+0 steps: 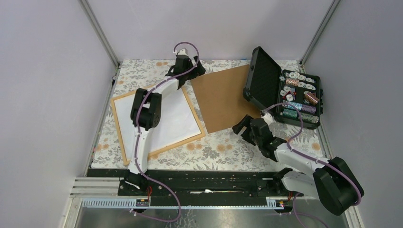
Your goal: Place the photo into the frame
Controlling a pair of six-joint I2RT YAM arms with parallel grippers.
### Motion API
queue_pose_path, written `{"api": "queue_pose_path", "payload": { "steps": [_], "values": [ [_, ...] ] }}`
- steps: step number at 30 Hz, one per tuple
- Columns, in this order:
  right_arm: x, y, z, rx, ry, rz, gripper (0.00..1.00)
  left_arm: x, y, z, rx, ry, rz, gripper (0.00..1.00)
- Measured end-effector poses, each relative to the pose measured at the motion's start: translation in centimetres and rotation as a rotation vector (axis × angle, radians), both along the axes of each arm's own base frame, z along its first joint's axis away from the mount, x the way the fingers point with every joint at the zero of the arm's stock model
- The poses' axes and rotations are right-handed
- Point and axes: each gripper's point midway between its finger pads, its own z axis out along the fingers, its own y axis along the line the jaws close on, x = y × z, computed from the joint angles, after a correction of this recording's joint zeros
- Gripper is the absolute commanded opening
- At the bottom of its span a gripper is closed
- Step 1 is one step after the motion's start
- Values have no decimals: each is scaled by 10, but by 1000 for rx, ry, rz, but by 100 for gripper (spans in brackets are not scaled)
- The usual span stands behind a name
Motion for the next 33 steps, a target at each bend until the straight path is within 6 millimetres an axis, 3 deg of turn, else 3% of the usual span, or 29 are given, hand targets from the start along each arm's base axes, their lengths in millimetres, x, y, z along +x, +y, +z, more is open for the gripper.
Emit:
{"api": "queue_pose_path", "payload": {
  "steps": [3, 9, 16, 18, 20, 25, 33],
  "values": [
    [2, -2, -3, 20, -13, -34, 87, 13, 5, -22, -14, 20, 8, 99],
    [19, 0, -1, -84, -58, 37, 79, 7, 4, -45, 3, 65, -2, 99],
    [83, 48, 29, -245, -106, 287, 82, 7, 5, -46, 20, 60, 5, 99],
    [99, 58, 24, -287, -83, 324, 82, 7, 6, -47, 25, 64, 10, 99],
    [103, 63, 8, -347, -25, 375, 82, 7, 9, -49, 35, 59, 17, 99],
    [120, 42, -22, -557, 97, 379, 77, 0, 14, -49, 60, 50, 9, 99],
    [137, 22, -7, -722, 110, 346, 80, -9, 16, -51, 67, 63, -13, 99]
  ]
}}
